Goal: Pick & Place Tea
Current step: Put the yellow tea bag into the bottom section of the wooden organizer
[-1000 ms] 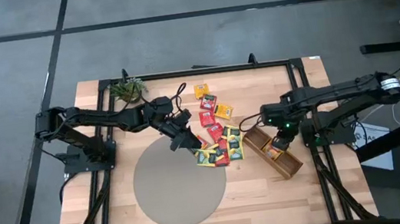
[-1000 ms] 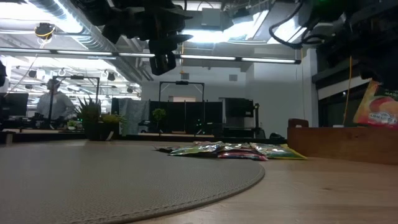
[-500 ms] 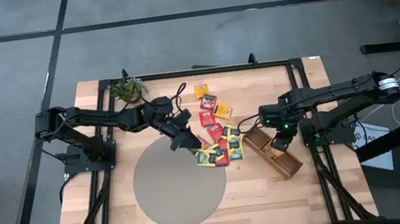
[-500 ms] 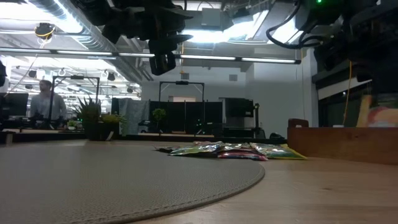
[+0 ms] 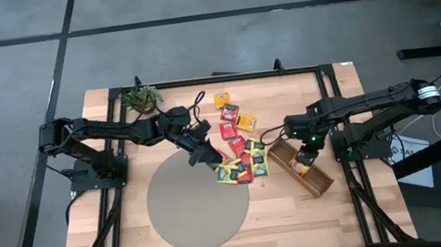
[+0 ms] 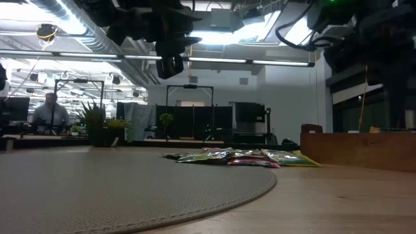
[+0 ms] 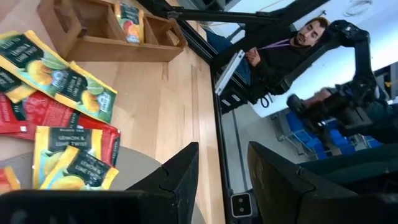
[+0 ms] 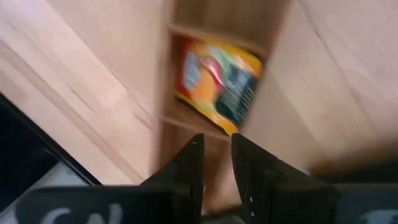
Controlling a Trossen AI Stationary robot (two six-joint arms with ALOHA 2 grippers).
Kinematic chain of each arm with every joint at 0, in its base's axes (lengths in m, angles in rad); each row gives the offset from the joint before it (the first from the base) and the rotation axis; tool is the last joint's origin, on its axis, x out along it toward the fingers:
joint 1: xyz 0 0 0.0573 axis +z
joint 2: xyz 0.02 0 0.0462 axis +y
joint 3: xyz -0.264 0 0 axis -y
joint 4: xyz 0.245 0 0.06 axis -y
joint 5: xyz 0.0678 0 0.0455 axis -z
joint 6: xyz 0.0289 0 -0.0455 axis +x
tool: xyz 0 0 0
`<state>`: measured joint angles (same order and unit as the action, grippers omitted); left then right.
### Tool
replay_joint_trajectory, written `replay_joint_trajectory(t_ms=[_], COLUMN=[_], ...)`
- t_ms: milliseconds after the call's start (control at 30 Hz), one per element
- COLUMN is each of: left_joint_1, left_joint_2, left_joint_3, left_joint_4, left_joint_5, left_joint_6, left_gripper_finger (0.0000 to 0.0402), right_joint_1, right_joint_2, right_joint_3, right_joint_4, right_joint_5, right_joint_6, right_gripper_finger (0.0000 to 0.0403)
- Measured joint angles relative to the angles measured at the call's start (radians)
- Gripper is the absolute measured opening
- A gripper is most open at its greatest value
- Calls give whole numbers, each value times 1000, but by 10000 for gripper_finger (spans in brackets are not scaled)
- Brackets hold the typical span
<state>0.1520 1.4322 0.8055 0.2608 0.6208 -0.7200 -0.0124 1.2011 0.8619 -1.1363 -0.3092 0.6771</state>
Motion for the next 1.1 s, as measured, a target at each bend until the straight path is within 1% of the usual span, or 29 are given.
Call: replay_joint_trajectory(t_ms=[100,200,333,467,567,667,767,867,967,1033,1100], left_joint_1=[0,0,0,0,0,0,0,-2,-16,-34,-54], left_joint_2=[0,0,0,0,0,0,0,0,0,0,0], left_joint_3=[0,0,1,1,1,1,1,1,1,1,1], left_joint_4=[-3,-17,-84,-205,-277,-314,-332,-336,-341,-339,-339], left_joint_5=[-6,-7,-11,-44,-81,-81,-81,-97,-151,-188,-231], left_joint_6=[0,4,77,130,171,200,201,168,119,136,191], left_gripper_finger=[133,134,131,127,125,125,125,125,125,125,123], right_joint_1=[3,28,102,177,213,231,235,234,235,238,241], right_joint_2=[0,0,0,22,62,120,187,260,333,376,410], right_joint_3=[0,0,0,0,0,0,0,17,65,104,138], right_joint_4=[114,245,444,660,817,962,1077,1127,1130,1132,1129], right_joint_5=[-4,10,100,210,271,315,342,355,368,369,369], right_joint_6=[60,160,292,391,418,424,448,472,481,482,485], right_gripper_finger=[82,82,77,54,32,9,7,8,4,7,14])
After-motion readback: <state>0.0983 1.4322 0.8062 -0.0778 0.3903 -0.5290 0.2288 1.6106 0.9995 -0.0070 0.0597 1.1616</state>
